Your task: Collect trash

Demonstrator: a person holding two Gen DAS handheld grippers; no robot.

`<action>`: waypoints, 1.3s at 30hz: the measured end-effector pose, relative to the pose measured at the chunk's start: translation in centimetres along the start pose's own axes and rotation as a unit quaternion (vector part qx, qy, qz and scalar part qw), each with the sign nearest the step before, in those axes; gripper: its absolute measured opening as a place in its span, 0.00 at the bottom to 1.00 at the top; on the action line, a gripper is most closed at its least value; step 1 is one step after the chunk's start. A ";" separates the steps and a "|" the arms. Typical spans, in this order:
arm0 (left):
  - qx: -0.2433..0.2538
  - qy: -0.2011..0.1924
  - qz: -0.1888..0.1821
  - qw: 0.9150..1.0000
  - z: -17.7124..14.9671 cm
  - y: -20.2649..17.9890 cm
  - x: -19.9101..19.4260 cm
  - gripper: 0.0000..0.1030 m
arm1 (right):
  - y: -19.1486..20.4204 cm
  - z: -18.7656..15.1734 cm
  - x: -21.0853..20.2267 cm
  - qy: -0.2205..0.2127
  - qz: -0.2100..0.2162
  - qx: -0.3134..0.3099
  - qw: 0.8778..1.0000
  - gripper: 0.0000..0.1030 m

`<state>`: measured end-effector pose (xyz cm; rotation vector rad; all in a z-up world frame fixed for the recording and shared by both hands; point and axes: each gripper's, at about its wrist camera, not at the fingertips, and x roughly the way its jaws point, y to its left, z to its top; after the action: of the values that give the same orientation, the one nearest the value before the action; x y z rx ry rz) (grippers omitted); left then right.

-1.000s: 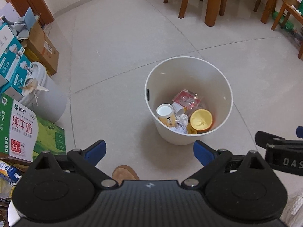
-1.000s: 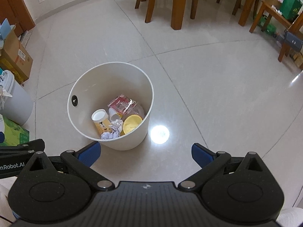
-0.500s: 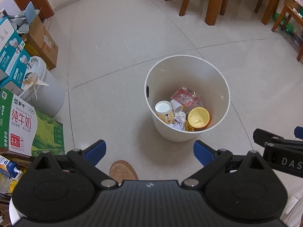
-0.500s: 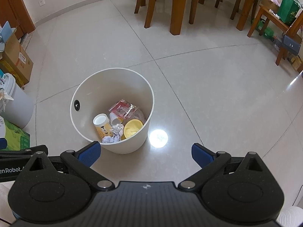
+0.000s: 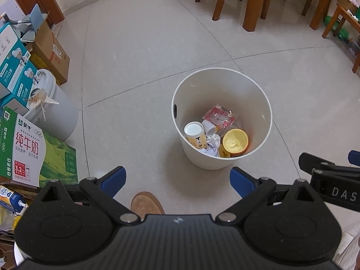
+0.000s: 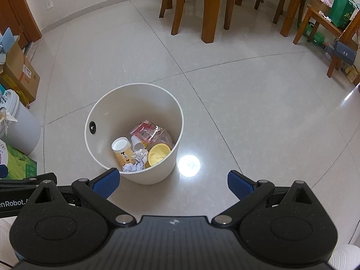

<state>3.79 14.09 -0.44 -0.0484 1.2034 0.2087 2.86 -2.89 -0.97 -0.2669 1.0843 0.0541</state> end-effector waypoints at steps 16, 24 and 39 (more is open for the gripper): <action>-0.001 0.001 0.002 1.000 0.2 0.0 -0.2 0.96 | 0.0 0.1 0.0 0.000 0.001 0.002 1.000 1.00; -0.002 0.000 0.002 1.000 0.2 0.0 -0.3 0.96 | -0.2 0.1 0.0 0.000 0.003 0.003 1.000 1.00; -0.002 0.000 0.001 1.000 0.3 0.1 -0.4 0.96 | -0.1 0.1 0.0 0.000 0.004 0.005 1.000 1.00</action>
<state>3.90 14.16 0.05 -0.0494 1.2030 0.2130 2.95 -2.98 -0.91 -0.2545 1.0844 0.0555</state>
